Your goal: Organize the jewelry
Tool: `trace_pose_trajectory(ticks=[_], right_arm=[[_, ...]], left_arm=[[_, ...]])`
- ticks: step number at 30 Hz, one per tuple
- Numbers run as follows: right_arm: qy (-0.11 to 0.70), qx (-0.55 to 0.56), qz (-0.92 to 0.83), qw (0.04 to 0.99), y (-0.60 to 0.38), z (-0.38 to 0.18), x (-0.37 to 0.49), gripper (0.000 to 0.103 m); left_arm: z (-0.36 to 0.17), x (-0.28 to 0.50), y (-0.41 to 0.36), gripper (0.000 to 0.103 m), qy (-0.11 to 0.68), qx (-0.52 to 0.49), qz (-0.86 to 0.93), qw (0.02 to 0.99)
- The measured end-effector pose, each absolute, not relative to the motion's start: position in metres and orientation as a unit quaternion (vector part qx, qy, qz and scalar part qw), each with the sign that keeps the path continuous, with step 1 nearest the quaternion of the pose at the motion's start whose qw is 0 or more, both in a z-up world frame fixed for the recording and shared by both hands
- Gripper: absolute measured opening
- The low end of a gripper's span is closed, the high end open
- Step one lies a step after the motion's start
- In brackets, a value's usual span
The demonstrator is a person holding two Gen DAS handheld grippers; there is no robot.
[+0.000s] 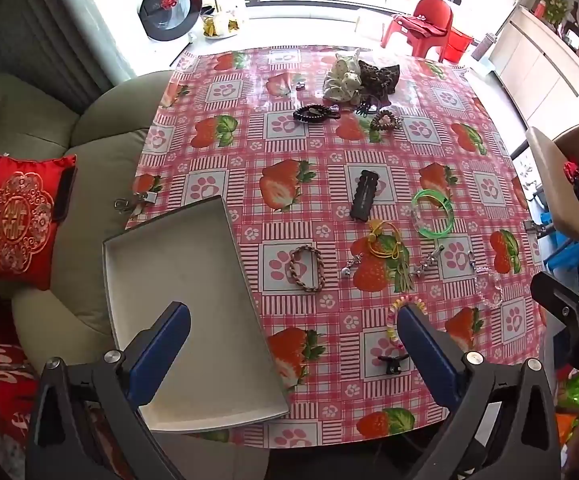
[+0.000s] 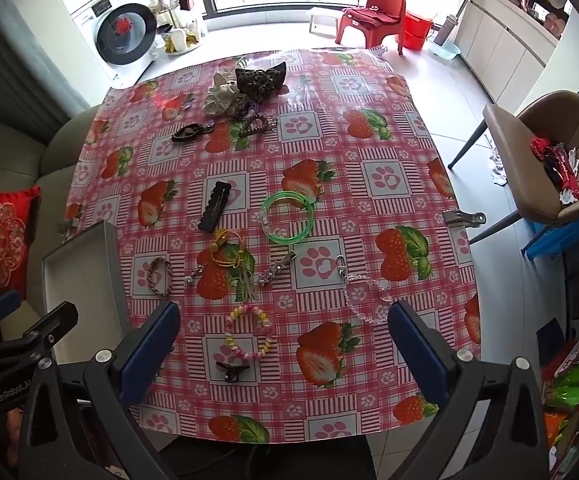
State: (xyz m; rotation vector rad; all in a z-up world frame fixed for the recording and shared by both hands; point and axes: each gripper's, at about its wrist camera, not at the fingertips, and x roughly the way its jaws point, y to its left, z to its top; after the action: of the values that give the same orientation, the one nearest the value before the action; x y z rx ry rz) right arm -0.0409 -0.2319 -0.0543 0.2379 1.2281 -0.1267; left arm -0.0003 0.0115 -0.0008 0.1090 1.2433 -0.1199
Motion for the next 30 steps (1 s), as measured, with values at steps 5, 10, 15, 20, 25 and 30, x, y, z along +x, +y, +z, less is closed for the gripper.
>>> trace_pose_trajectory(ticks=[5,10,15,20,25,30], right_arm=[[0.572,0.11,-0.061,0.81,-0.2292,-0.0557,-0.043,0.103],[0.572,0.109,-0.061,0.811,-0.2246,-0.0572,-0.0429,0.103],[0.571,0.108,-0.061,0.811,-0.2227,-0.0569,-0.0429,0.103],[0.571,0.109,-0.061,0.811,-0.2226,-0.0572,-0.0434,0.103],[0.571,0.108,-0.061,0.811,-0.2213,-0.0568,-0.0435,0.103],[0.571,0.108,-0.062,0.812,-0.2219,-0.0573,-0.044,0.103]], left_arm=[[-0.0008,-0.001,0.0123,0.103,0.58,0.052,-0.056,0.811],[-0.0005,-0.0001,0.0113,0.103,0.581,0.052,-0.056,0.81],[-0.0004,-0.0001,0.0124,0.103,0.581,0.052,-0.056,0.81],[-0.0001,0.0002,0.016,0.103,0.584,0.051,-0.053,0.808],[-0.0002,0.0006,0.0175,0.103,0.584,0.052,-0.052,0.808],[-0.0003,0.0007,0.0181,0.103,0.584,0.052,-0.053,0.808]])
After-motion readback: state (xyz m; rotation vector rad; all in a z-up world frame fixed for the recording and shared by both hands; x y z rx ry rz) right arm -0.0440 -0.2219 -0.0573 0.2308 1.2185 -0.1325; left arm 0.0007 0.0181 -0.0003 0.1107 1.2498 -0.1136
